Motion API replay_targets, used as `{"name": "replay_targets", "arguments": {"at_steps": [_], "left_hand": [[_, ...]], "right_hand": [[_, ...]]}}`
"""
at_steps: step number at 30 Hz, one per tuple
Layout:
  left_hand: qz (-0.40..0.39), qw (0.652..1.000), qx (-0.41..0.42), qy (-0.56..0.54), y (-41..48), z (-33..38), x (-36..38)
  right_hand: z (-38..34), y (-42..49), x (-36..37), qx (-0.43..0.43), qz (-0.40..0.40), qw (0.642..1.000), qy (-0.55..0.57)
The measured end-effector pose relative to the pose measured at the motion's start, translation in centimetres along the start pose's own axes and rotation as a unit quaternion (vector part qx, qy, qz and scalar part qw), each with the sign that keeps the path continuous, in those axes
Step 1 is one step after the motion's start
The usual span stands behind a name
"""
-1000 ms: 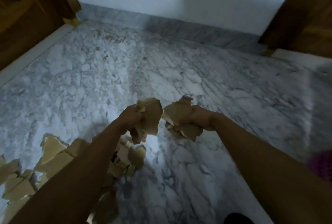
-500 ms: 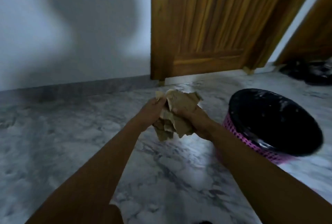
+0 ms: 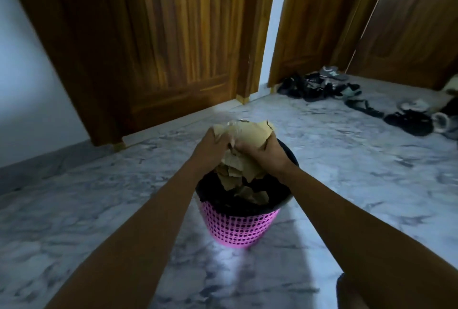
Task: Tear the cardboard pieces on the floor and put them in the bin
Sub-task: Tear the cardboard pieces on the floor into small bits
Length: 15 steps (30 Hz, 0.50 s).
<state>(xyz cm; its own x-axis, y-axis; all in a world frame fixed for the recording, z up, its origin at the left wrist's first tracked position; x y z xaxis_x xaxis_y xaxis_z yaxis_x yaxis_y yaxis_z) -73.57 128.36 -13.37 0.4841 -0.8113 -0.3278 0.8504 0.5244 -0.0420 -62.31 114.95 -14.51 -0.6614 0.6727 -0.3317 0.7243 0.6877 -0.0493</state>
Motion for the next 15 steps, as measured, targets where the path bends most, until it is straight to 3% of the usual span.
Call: {"name": "replay_targets", "arguments": {"at_steps": [4,8,10,12,15], "left_hand": [[-0.051,0.984,-0.161,-0.060,2.4,-1.8,3.8],[-0.046,0.984,-0.169,-0.006,4.4,-5.7,4.8],[0.010,0.993,-0.116,0.021,3.8,-4.3,4.8],[0.119,0.991,-0.055,0.018,3.8,-3.3,3.4],[0.299,0.954,0.027,0.003,2.0,-4.0,-0.3]], "right_hand": [[3.0,1.7,-2.8,-0.005,-0.008,0.998,-0.057],[5.8,2.8,-3.9,0.015,0.007,0.997,-0.070],[5.8,3.4,-3.7,-0.001,0.008,0.995,-0.102],[4.4,4.3,-2.9,-0.035,0.009,0.993,-0.115],[2.2,5.5,0.4,-0.098,0.019,0.988,-0.120]]}}
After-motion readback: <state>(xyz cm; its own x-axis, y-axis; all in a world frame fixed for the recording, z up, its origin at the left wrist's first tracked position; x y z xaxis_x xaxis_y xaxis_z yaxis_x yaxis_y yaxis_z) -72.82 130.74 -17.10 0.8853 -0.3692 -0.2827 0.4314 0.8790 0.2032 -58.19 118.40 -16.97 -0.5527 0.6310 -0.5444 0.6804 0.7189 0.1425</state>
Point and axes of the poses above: each hand's wrist, its own y-axis towards the middle knuckle, its own x-axis out of the palm, z = x × y, the point moved 5 cm from there along y, towards the middle knuckle, and after that the axes turned 1 degree about -z, right-handed, at the moved point
